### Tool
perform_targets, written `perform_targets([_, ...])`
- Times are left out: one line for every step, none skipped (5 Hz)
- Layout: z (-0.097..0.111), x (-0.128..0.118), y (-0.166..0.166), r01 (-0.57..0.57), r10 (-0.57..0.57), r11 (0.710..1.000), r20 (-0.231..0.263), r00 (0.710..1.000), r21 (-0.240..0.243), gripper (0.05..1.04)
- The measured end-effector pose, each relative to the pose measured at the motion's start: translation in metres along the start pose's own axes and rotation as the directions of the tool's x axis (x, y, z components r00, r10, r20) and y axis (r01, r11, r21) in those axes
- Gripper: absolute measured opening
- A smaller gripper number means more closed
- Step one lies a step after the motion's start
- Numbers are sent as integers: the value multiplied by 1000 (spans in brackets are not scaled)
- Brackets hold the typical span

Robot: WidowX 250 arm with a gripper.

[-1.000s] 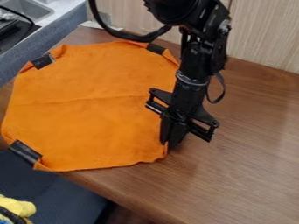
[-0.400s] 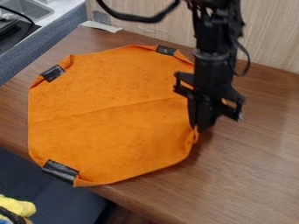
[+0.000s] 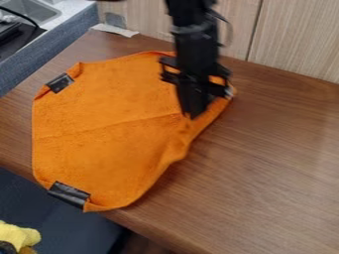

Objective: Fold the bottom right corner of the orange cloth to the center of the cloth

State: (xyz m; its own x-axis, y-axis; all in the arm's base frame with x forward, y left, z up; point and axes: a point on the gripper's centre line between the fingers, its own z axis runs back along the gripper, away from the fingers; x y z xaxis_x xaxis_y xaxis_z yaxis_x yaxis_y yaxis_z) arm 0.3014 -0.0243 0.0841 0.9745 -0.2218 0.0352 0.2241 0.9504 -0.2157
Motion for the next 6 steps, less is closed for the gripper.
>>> perform_targets([7,-8,31,-61,61,998,13,998,-34,68])
perform_targets([-1,-15,60,-101,101,994,-7,995,-51,67])
perform_targets([-13,-25,82,-151,149,987,-35,988,-58,82])
perform_targets([-19,-34,92,-190,188,982,-89,978,-18,233])
perform_targets([-16,-36,97,-216,216,976,-107,970,18,492])
perform_targets([-17,-37,96,-217,220,975,-123,968,40,799])
